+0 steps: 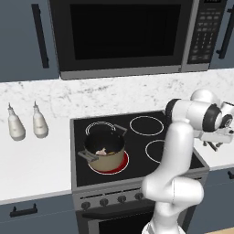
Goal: Put the garlic and potato in the pot. Retrieve the spatula and lightly stir the vegetables in the pot.
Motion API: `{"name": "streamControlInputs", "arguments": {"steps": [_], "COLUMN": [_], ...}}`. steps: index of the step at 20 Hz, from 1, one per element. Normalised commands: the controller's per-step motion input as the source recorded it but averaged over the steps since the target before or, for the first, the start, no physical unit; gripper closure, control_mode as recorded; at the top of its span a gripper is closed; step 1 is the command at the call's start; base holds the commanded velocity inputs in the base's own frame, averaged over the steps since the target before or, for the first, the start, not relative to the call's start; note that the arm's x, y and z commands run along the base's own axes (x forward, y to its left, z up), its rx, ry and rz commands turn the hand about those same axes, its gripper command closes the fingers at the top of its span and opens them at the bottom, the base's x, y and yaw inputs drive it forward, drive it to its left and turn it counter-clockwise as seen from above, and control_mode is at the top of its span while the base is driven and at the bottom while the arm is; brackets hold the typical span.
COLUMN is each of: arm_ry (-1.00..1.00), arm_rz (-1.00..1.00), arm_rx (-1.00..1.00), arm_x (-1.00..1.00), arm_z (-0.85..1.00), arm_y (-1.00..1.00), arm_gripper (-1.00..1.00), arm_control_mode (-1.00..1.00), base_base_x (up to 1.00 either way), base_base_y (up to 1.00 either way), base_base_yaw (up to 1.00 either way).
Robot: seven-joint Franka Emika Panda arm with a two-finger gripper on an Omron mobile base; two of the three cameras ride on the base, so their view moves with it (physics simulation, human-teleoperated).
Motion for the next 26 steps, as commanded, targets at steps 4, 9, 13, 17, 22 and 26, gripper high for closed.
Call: {"name": "streamControlInputs", "arguments": {"steps": [4,9,13,17,22,26], "arm_ry": [0.04,0.08,0.12,0.11,0.03,0.01], "arm_rz": [0.00,0.00,0.00,0.02,0.05,0.00], "arm_rx": [-0.06,-0.09,-0.04,0.00,0.00,0.02], "arm_x": [-0.11,-0.42,-0.26,0.00,-0.08,-0.18], "arm_z": [-0.54,-0.40,-0.17,-0.30,-0.30,-0.21], "arm_y": [0.60,0.37,0.07,0.00,0.00,0.00], "arm_gripper": [-1.00,-1.00,-1.00,1.00,1.00,1.00], "arm_control_mode": [-1.00,-1.00,-1.00,-1.00,-1.00,-1.00], "base_base_x": [0.00,0.00,0.00,0.00,0.00,0.00], "base_base_y": [0.00,0.00,0.00,0.00,0.00,0.00], "base_base_yaw": [0.00,0.00,0.00,0.00,0.00,0.00]}}
